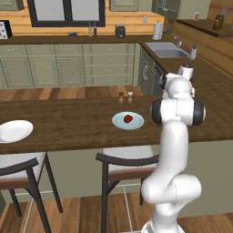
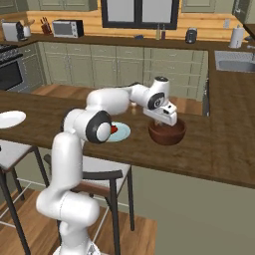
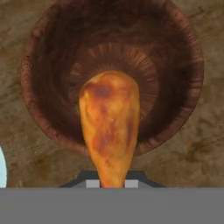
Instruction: Pick the chicken drumstick and bell pepper from their plates and place them in the bowl. Then put the bowl in the fridge.
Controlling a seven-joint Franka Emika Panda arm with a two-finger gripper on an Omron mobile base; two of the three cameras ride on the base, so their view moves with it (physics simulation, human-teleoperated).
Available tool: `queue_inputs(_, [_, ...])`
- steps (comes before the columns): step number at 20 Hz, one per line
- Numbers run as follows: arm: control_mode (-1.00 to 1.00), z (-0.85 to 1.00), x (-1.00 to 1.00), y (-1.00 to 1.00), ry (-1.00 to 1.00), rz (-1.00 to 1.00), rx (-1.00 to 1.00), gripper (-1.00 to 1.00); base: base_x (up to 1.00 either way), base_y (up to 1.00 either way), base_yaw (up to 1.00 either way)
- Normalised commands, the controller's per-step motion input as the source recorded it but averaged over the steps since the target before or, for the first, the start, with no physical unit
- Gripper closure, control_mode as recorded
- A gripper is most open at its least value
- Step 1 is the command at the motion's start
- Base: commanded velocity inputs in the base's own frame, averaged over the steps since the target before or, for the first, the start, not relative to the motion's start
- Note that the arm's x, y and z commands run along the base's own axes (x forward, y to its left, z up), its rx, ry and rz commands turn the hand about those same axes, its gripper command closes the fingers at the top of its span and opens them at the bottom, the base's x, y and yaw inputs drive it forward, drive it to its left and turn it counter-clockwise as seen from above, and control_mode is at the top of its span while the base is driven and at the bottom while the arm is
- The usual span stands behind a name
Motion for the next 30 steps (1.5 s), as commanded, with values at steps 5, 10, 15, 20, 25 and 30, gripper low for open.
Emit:
queue_inputs(5, [-1.0,-0.48,0.29,-0.02,-0.02,0.0,-0.05,1.0,0.0,0.0,0.0])
queue_inputs(10, [-1.0,-0.58,0.02,0.0,-0.05,0.0,-0.09,1.0,0.0,0.0,0.0])
queue_inputs(15, [-1.0,-0.48,0.13,0.01,-0.02,0.0,-0.08,-1.0,0.0,0.0,0.0])
queue_inputs(20, [-1.0,0.0,0.08,0.0,0.0,-0.01,0.0,-1.0,0.0,0.0,0.0])
queue_inputs(25, [-1.0,0.59,-0.3,0.04,-0.05,0.0,0.04,-1.0,0.0,0.0,0.0])
queue_inputs(30, [-1.0,0.66,-0.86,0.54,-0.04,0.0,0.15,-1.0,0.0,0.0,0.0])
